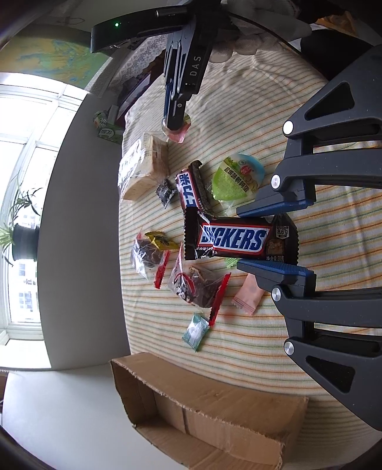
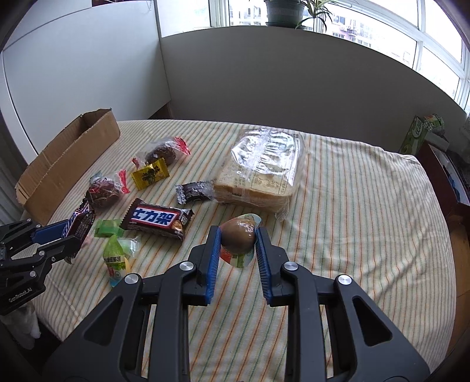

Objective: Organize snacks
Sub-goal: 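Carry both snacks over the cardboard box and open both tools to drop them, then move both tools back over the remaining snacks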

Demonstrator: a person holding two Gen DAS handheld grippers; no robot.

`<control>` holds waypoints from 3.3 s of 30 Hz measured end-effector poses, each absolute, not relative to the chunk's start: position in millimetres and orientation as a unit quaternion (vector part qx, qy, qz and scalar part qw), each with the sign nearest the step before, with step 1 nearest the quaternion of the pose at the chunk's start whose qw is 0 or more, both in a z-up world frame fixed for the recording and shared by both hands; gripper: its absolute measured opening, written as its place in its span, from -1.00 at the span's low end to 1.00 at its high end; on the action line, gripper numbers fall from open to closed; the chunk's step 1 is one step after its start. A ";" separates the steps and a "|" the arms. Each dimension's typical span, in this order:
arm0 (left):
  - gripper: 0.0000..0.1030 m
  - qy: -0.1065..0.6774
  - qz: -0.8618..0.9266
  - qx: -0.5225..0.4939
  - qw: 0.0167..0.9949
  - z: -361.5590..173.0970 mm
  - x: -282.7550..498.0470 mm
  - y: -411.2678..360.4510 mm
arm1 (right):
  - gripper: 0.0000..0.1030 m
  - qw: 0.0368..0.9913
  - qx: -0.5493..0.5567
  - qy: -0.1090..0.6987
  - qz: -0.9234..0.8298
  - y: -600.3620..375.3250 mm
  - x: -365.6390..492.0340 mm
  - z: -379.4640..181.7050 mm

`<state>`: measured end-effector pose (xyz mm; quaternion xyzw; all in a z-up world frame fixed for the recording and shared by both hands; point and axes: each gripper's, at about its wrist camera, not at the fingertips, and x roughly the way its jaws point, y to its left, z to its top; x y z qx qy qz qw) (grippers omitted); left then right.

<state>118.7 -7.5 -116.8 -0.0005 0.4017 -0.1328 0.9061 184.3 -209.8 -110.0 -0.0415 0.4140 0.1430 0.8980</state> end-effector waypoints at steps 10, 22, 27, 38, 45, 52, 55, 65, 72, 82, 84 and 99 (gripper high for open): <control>-0.47 0.347 -0.082 -0.031 0.934 -79.7 114.1 36.8 | -0.51 0.903 -0.061 0.368 0.214 -142.0 177.5 -59.3; -0.48 0.311 0.011 -0.070 0.948 -68.6 109.8 116.8 | -0.51 0.881 -0.080 0.351 0.307 -23.1 192.7 -38.3; -0.48 0.314 0.041 -0.077 0.945 -75.7 108.1 141.5 | -0.51 0.868 -0.091 0.358 0.331 23.6 203.2 -46.2; -0.47 0.325 0.072 -0.093 0.938 -87.2 110.5 172.1 | -0.47 0.849 -0.105 0.377 0.354 93.6 223.3 -67.6; -0.23 0.327 0.085 -0.092 0.937 -87.0 110.0 174.4 | 0.16 0.857 -0.097 0.371 0.344 93.6 226.0 -67.9; 0.15 0.315 0.087 -0.097 0.940 -81.7 105.5 177.2 | 0.16 0.864 -0.086 0.368 0.332 68.1 224.8 -54.7; 0.15 0.310 0.081 -0.092 0.943 -78.6 102.5 171.0 | 0.17 0.868 -0.077 0.368 0.324 50.7 223.0 -48.4; 0.14 0.300 0.040 -0.082 0.950 -68.3 100.9 137.1 | 0.17 0.886 -0.072 0.366 0.276 -28.9 201.2 -32.7; 0.15 0.305 -0.001 -0.062 0.950 -68.3 98.5 101.3 | 0.17 0.889 -0.076 0.384 0.238 -85.5 179.7 -44.5; 0.14 0.355 -0.058 -0.072 0.930 -92.0 102.6 68.9 | 0.17 0.878 -0.075 0.423 0.211 -124.7 146.0 -95.0; 0.14 0.365 -0.068 -0.071 0.926 -96.5 103.8 61.2 | 0.17 0.875 -0.079 0.429 0.209 -125.0 142.5 -107.2; -0.19 0.442 -0.099 -0.062 0.889 -135.2 124.8 24.2 | 0.17 0.874 -0.081 0.427 0.216 -132.9 137.7 -130.3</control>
